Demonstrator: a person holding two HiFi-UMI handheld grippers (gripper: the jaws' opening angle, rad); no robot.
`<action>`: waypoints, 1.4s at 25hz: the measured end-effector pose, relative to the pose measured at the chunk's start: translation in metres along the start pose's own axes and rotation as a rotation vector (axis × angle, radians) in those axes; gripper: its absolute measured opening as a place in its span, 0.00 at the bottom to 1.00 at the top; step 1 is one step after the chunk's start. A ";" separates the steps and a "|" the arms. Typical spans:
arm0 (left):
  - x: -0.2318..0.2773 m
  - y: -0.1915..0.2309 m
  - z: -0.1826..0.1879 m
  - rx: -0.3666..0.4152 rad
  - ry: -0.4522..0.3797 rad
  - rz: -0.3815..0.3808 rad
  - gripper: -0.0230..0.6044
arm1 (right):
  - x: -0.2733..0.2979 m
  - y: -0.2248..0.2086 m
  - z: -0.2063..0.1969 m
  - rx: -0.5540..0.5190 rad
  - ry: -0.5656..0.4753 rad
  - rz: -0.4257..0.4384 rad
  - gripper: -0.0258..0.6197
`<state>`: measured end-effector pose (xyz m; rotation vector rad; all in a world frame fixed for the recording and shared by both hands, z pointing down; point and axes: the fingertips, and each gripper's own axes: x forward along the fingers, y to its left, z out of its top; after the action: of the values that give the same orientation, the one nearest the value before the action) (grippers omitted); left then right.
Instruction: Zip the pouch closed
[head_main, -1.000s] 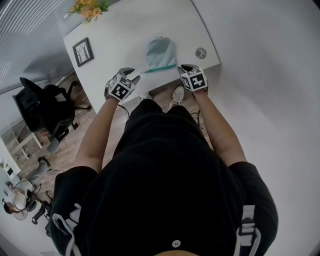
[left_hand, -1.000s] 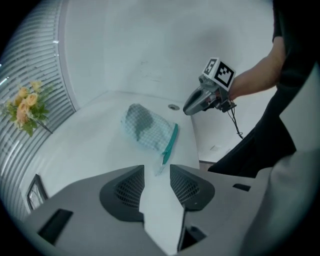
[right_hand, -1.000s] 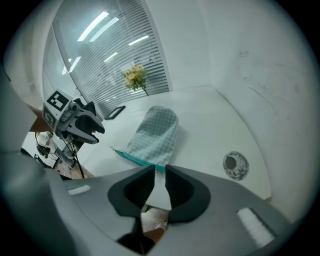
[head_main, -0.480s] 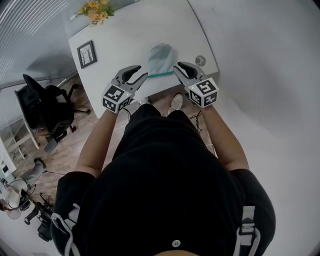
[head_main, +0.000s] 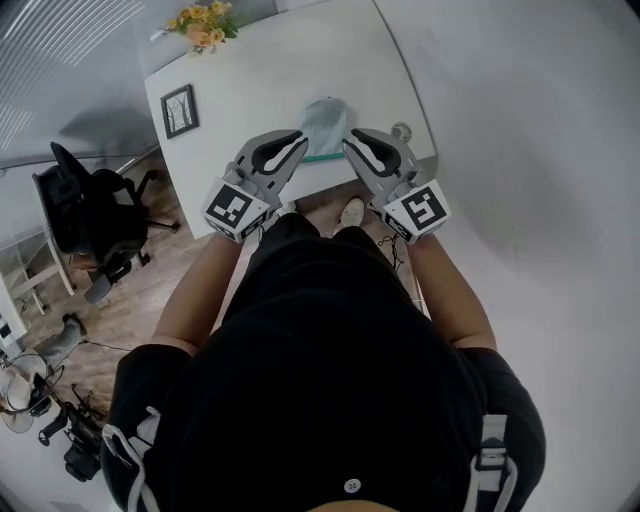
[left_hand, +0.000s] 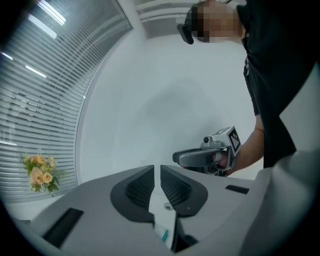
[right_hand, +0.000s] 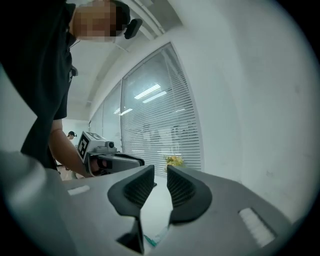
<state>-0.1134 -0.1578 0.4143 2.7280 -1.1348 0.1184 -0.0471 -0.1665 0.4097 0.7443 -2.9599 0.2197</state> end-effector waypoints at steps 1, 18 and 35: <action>0.001 -0.002 0.005 0.004 -0.014 -0.002 0.09 | -0.001 0.002 0.006 -0.012 -0.010 0.002 0.17; 0.014 -0.008 0.036 0.065 -0.048 0.005 0.05 | 0.000 0.002 0.042 -0.048 -0.071 0.011 0.06; 0.015 -0.001 0.039 0.070 -0.044 0.029 0.05 | 0.007 -0.006 0.046 -0.047 -0.073 0.002 0.06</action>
<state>-0.1022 -0.1759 0.3777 2.7886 -1.2039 0.1045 -0.0526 -0.1827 0.3659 0.7603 -3.0230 0.1258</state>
